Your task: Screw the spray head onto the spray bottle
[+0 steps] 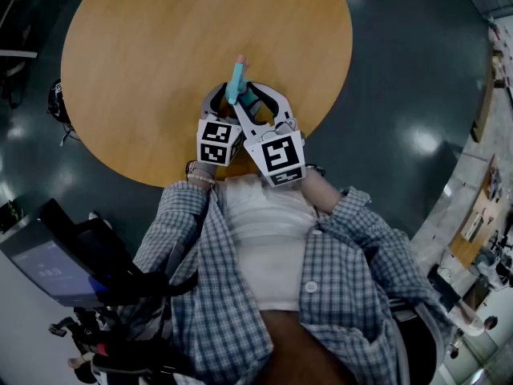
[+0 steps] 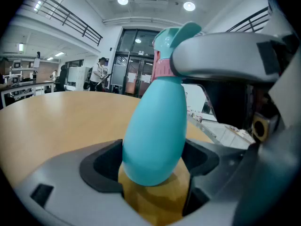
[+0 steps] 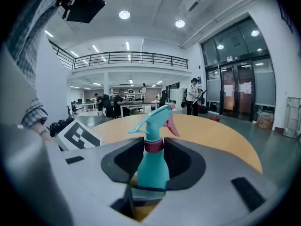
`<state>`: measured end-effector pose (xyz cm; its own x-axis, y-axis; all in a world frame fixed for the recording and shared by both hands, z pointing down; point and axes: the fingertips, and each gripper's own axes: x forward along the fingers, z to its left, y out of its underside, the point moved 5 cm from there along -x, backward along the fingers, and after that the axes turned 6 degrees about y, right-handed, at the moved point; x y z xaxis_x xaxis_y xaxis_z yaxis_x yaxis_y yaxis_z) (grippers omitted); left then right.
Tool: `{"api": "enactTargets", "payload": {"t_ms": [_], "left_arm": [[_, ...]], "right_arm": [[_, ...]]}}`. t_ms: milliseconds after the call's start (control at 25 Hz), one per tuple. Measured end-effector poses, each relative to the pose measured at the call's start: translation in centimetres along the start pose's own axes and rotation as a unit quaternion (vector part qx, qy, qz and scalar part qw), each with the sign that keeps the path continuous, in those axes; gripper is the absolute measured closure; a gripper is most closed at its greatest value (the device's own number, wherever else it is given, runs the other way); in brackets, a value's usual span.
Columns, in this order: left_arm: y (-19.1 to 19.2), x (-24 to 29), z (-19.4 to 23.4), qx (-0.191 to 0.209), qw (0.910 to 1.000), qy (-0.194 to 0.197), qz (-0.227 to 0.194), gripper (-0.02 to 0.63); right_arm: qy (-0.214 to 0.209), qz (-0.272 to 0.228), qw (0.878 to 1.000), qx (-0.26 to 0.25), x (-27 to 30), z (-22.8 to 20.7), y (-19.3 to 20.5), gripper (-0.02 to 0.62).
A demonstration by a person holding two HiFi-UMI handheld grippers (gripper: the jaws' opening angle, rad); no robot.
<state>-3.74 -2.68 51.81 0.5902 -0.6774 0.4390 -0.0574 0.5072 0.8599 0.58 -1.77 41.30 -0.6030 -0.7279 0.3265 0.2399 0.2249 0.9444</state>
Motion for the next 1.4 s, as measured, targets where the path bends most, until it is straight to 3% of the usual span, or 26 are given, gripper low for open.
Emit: {"api": "enactTargets", "payload": {"t_ms": [280, 400, 520, 640, 760, 840, 1240, 1400], "left_arm": [[0.2, 0.2, -0.1, 0.003, 0.9999, 0.009, 0.004, 0.222], [0.2, 0.3, -0.3, 0.011, 0.9997, 0.019, 0.007, 0.222], [0.1, 0.2, -0.8, 0.02, 0.9988, 0.044, 0.012, 0.222], [0.2, 0.1, -1.4, 0.032, 0.9959, 0.081, 0.023, 0.222], [0.3, 0.1, -1.7, 0.049, 0.9913, 0.117, 0.036, 0.222], [0.4, 0.0, -1.7, 0.058, 0.9882, 0.135, 0.044, 0.222], [0.7, -0.3, -1.8, 0.067, 0.983, 0.162, 0.053, 0.222], [0.7, -0.4, -1.8, 0.066, 0.9828, 0.164, 0.055, 0.222]], "right_arm": [[-0.054, 0.004, 0.998, -0.007, -0.7, -0.5, 0.2, 0.479], [-0.105, 0.007, 0.994, -0.018, -1.3, -1.6, 0.1, 0.479], [-0.184, 0.011, 0.981, -0.053, -1.6, -3.1, 0.0, 0.479], [-0.295, 0.034, 0.952, -0.07, -1.5, -4.4, -0.2, 0.479], [-0.413, 0.082, 0.902, -0.094, -1.3, -4.6, -0.1, 0.479], [-0.461, 0.108, 0.873, -0.118, -0.9, -4.6, 0.0, 0.479], [-0.569, 0.172, 0.788, -0.162, 1.6, -3.6, -0.7, 0.479], [-0.581, 0.166, 0.779, -0.17, 1.8, -3.2, -0.7, 0.479]]}}
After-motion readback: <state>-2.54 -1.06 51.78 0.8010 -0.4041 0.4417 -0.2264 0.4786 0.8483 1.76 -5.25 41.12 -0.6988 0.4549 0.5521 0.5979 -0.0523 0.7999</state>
